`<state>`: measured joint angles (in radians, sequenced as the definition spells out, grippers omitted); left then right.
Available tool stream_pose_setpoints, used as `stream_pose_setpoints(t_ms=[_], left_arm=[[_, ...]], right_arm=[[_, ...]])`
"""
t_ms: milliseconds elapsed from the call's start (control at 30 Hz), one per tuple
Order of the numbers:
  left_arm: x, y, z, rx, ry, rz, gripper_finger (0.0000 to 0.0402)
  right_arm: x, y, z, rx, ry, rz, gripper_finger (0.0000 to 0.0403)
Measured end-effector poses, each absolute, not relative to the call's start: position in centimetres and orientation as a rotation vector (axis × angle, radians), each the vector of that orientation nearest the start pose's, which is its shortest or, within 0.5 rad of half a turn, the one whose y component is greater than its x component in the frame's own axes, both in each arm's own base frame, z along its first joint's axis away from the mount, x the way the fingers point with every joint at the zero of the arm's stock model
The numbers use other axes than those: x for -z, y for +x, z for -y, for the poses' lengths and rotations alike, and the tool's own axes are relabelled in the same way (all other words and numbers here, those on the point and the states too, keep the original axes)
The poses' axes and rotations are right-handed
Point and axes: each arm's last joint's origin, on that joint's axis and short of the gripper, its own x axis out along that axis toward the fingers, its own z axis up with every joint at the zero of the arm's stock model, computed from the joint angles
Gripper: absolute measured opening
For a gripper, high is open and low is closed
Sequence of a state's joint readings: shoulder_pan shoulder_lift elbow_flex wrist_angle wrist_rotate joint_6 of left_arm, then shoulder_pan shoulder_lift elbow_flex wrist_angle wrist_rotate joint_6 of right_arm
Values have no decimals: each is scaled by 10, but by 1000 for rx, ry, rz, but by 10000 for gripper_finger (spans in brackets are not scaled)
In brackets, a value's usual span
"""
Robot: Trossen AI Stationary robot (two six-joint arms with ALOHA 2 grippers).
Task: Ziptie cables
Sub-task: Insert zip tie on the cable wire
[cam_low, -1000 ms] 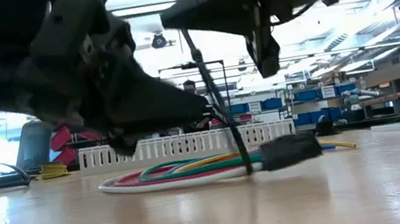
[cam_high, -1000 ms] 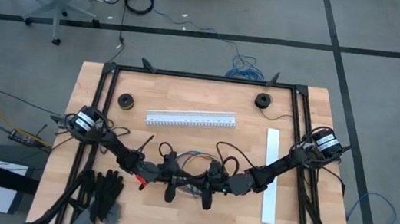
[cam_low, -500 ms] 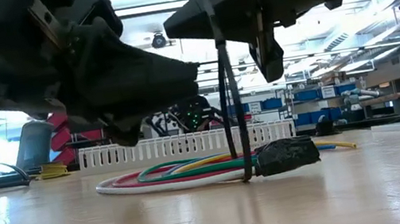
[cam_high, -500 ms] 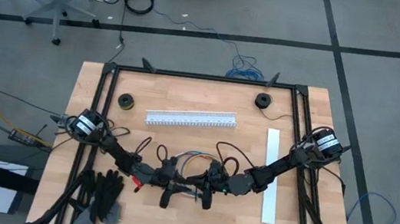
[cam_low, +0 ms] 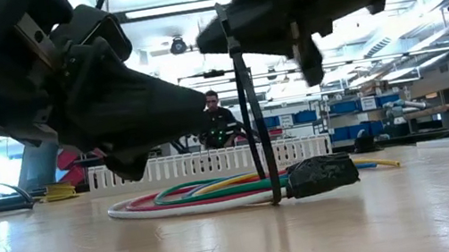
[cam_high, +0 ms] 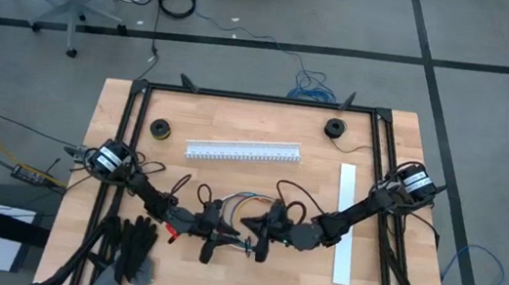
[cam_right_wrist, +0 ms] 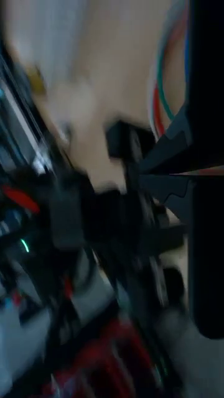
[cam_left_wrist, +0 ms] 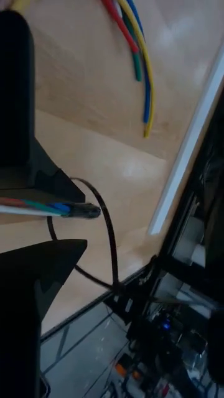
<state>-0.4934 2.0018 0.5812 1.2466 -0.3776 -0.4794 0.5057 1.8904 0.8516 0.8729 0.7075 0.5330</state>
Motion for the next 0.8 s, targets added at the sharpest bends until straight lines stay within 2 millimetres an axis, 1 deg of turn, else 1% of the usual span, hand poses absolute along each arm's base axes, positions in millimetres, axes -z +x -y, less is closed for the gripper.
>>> stream_pose_setpoints(t_ms=[100,200,267,333,433,533,667,800], left_arm=[[-94,286,143,107,-408,-192,78],[-94,286,144,134,-419,-200,78],[-94,286,144,147,-429,-205,78],[-94,286,144,147,-430,-205,78],[-94,286,144,147,-430,-205,78],[-94,286,144,147,-430,-205,78],[-94,286,144,148,-433,-203,78],[-96,286,144,152,-440,-187,78]], right_arm=[[-164,320,-168,388,354,-61,0],[-173,305,-178,478,303,-54,0],[-180,294,-187,485,304,-50,0],[-185,284,-196,455,338,-59,0],[-183,273,-204,396,418,-117,0],[-173,272,-203,372,508,-194,1],[-162,283,-196,293,577,-290,9],[-169,296,-190,186,597,-274,30]])
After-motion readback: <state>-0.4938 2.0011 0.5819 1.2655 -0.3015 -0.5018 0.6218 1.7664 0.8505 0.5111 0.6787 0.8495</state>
